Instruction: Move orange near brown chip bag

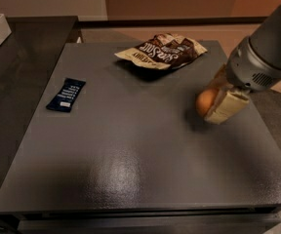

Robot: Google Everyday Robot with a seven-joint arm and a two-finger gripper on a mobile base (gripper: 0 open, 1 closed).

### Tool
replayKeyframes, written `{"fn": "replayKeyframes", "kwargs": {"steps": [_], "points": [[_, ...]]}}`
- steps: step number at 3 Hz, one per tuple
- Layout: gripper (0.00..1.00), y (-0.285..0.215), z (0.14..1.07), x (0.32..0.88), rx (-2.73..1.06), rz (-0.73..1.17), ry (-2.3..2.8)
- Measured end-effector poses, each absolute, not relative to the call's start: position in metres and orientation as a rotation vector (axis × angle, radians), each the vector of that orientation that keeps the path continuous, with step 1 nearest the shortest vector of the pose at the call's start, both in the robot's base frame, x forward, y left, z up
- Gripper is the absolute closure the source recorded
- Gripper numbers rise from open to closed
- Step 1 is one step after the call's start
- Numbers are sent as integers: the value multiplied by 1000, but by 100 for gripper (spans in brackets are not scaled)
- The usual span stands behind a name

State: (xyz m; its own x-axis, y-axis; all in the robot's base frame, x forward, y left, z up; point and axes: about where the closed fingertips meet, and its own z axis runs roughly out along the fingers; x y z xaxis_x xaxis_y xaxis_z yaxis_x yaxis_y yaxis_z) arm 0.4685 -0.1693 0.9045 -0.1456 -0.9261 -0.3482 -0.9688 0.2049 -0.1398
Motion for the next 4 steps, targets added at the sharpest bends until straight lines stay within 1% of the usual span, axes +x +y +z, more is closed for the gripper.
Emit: {"fn": "replayKeyframes", "kwargs": {"steps": [2, 4], "points": [[100, -179, 940, 546, -1610, 104, 2144], [100, -187, 927, 619, -1463, 97, 2214]]}}
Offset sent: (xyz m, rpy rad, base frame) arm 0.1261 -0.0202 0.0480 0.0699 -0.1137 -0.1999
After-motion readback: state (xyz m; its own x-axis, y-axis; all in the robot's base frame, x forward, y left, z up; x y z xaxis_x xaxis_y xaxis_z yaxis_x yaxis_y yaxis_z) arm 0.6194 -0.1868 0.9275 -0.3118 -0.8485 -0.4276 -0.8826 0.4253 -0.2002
